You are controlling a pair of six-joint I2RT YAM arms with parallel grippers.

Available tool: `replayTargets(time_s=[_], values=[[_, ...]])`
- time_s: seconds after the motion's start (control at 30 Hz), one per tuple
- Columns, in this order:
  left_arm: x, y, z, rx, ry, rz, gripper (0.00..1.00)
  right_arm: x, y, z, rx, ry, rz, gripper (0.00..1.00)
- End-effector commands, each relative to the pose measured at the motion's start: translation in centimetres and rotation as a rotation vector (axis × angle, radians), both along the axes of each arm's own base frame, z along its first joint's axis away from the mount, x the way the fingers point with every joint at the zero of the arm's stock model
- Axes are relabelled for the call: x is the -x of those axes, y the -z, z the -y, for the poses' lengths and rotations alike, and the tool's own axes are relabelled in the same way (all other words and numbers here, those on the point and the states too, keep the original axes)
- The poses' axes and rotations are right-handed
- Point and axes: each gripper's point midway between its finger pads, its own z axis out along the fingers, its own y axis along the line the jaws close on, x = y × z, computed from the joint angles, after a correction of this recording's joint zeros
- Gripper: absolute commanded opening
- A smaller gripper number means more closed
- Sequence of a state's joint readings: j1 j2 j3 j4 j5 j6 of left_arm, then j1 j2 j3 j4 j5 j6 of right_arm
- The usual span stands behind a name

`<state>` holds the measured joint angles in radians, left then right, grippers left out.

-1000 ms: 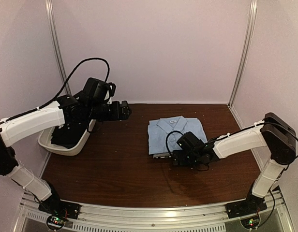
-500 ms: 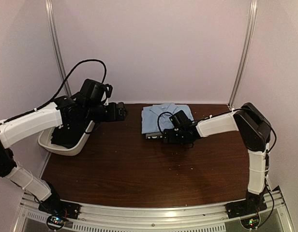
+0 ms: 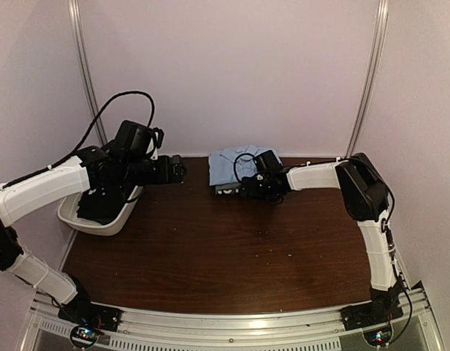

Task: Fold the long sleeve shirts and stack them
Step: Move the square-folded shirt to the corner of the board.

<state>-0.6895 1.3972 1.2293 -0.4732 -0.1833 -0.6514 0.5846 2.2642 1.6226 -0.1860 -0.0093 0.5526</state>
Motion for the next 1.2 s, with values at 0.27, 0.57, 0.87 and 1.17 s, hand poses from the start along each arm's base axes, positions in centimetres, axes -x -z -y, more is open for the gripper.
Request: replayTargets(time_s=[0.27, 0.57, 0.87, 1.17], values=[[0.1, -1.0, -0.5, 0.020, 0.011, 0.035, 0.97, -1.3, 4.2, -2.1, -0.005, -0.040, -0.105, 1.00], [0.2, -1.0, -0.5, 0.027, 0.012, 0.035, 0.98, -0.4, 0.7, -1.6, -0.006, -0.060, -0.068, 1.00], [-0.3, -1.3, 0.2, 0.037, 0.035, 0.057, 0.98, 4.1, -5.3, -0.3, -0.034, -0.100, 0.000, 1.00], [-0.5, -1.2, 0.6, 0.040, 0.048, 0.061, 0.98, 9.0, -11.3, 3.6, -0.077, -0.072, 0.102, 1.00]])
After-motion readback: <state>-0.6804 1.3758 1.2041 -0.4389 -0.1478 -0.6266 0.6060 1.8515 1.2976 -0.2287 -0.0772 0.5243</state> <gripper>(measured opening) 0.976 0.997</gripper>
